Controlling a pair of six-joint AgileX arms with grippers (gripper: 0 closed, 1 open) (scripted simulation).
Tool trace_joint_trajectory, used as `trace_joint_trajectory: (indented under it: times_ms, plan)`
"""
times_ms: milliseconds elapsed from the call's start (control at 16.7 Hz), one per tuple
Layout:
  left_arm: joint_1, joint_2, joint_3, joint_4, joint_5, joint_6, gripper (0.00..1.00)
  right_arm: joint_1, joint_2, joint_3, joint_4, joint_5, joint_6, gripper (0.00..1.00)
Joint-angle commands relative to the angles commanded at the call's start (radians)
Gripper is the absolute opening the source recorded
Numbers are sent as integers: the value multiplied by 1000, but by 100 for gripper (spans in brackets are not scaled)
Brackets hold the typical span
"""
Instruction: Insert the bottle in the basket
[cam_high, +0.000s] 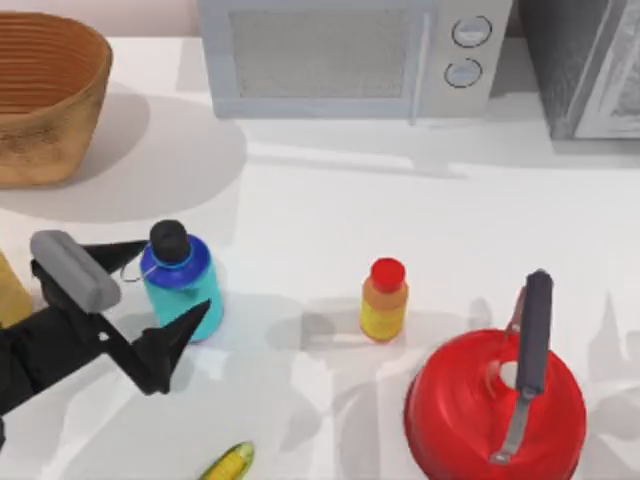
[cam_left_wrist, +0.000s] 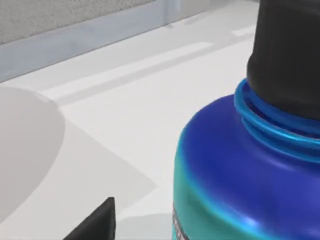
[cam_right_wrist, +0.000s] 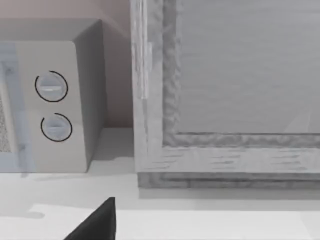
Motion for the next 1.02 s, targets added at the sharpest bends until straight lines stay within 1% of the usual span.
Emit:
trace_joint_trajectory:
  times_ms: [180, 420, 1020]
  plan:
    - [-77, 57, 60, 17, -74, -27, 100, 0, 0, 0, 0, 0, 0, 100]
    - [-85, 64, 66, 18, -81, -30, 100, 0, 0, 0, 0, 0, 0, 100]
    - [-85, 64, 66, 18, -81, -30, 25, 0, 0, 0, 0, 0, 0, 100]
